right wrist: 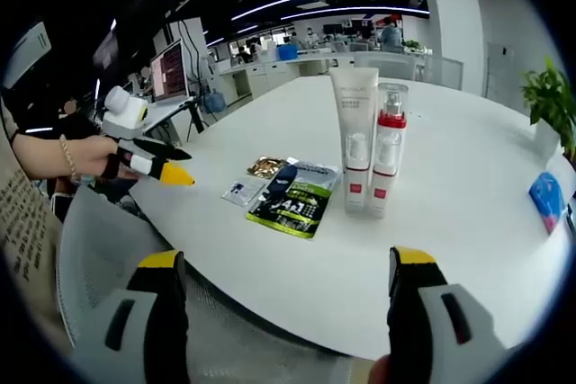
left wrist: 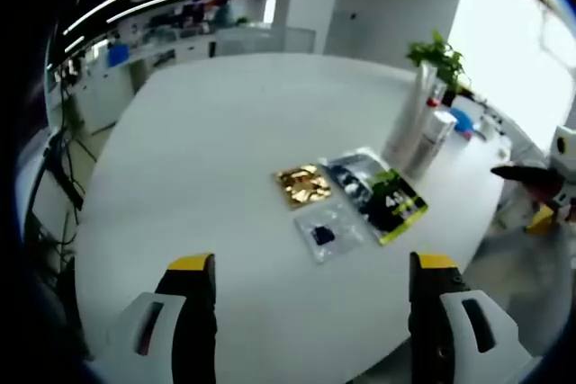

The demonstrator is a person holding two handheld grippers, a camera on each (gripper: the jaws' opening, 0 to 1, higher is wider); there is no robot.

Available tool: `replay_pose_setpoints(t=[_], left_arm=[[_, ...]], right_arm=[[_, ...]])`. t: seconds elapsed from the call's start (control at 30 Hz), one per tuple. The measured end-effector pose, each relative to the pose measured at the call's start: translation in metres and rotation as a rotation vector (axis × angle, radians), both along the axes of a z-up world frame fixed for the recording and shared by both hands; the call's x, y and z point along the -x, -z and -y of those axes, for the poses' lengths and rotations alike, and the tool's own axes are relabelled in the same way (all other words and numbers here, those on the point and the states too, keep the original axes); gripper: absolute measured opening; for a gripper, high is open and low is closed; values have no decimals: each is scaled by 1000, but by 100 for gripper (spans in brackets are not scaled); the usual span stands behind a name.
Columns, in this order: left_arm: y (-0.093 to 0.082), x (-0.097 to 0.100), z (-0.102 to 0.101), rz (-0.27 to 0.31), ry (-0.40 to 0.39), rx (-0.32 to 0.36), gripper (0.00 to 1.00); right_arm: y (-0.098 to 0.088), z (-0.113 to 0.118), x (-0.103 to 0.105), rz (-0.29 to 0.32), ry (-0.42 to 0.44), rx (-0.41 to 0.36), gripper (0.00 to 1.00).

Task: Arrange the skincare products in the storage area until every visible bottle or jar stands upright without overlapping.

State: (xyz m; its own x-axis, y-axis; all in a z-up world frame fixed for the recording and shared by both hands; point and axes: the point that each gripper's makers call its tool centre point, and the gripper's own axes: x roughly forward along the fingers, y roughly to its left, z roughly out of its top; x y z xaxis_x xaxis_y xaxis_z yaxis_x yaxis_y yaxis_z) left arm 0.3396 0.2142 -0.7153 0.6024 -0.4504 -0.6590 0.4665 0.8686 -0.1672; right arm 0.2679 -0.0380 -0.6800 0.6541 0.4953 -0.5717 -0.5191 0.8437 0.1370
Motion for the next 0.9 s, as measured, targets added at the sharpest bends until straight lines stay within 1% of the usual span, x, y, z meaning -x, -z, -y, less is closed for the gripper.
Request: replay_pose_setpoints(t=[0.13, 0.23, 0.3, 0.43, 0.57, 0.7, 0.73, 0.77, 0.8, 0.83, 0.9], left_arm=[[-13, 21, -2, 21, 39, 9, 92], [-23, 31, -3, 39, 40, 44, 96], [-26, 35, -5, 44, 39, 42, 97], [-35, 47, -3, 65, 61, 39, 97], [-37, 53, -1, 85, 87, 27, 97], [-36, 56, -2, 89, 89, 35, 97], [-38, 55, -3, 100, 86, 32, 97], [-43, 51, -5, 127, 76, 37, 97], [-45, 50, -5, 134, 70, 49, 97], [-45, 50, -6, 125, 57, 64, 97], [-44, 50, -7, 129, 51, 62, 97]], right_arm=[[1, -1, 1, -5, -3, 2, 94], [1, -2, 2, -9, -11, 3, 94], [1, -4, 3, -12, -16, 6, 94], [2, -4, 4, -14, -24, 9, 94], [2, -5, 4, -14, -30, 11, 94], [2, -5, 5, -13, -31, 8, 94], [2, -5, 5, -15, -32, 7, 94], [2, -5, 5, -13, -33, 8, 94], [2, -5, 5, -11, -35, 12, 94], [2, -5, 5, -11, -34, 12, 94], [2, -5, 5, -11, -31, 8, 94]])
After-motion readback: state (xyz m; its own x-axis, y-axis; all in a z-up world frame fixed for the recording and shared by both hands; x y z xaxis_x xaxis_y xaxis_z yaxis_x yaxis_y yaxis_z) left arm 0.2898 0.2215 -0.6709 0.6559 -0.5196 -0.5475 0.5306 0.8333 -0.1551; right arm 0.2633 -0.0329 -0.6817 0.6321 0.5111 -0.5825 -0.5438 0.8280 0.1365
